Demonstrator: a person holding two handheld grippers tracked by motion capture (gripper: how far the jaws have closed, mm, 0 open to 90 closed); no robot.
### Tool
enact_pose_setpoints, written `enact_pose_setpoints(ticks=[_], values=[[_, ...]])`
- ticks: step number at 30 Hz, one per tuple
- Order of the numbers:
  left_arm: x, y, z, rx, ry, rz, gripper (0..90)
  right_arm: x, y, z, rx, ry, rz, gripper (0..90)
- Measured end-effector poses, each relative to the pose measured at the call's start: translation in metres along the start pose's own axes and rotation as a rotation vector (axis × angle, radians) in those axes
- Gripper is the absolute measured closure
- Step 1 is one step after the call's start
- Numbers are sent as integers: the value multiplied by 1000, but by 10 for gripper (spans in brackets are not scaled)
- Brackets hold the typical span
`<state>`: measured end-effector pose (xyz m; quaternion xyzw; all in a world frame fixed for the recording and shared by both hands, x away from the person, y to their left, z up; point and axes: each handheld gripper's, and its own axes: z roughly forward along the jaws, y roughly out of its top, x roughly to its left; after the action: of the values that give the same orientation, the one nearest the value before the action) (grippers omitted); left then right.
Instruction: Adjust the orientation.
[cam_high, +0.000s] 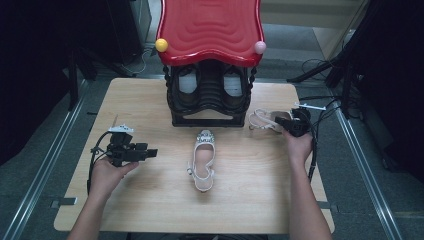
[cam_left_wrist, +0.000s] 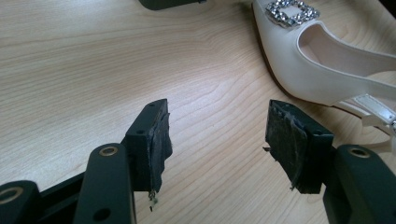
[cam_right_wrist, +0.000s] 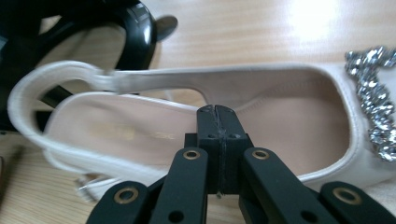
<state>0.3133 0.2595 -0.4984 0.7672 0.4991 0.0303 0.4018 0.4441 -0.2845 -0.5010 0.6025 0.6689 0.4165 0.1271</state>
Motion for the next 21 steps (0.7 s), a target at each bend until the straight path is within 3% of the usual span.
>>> enact_pose_setpoints(ticks=[3, 7, 10, 15, 21], values=[[0, 1, 1, 11, 0, 6, 401, 10, 4, -8, -27, 4, -20, 900], [-1, 1, -1, 6, 0, 8, 401, 28, 8, -19, -61, 44, -76, 900], [-1, 1, -2, -4, 4, 3, 401, 44, 8, -21, -55, 77, -108, 900], [-1, -1, -5, -3, 7, 5, 401, 70, 3, -4, -8, 125, -154, 900], [0, -7, -10, -8, 16, -12, 401, 87, 0, 18, 28, 164, -166, 900]])
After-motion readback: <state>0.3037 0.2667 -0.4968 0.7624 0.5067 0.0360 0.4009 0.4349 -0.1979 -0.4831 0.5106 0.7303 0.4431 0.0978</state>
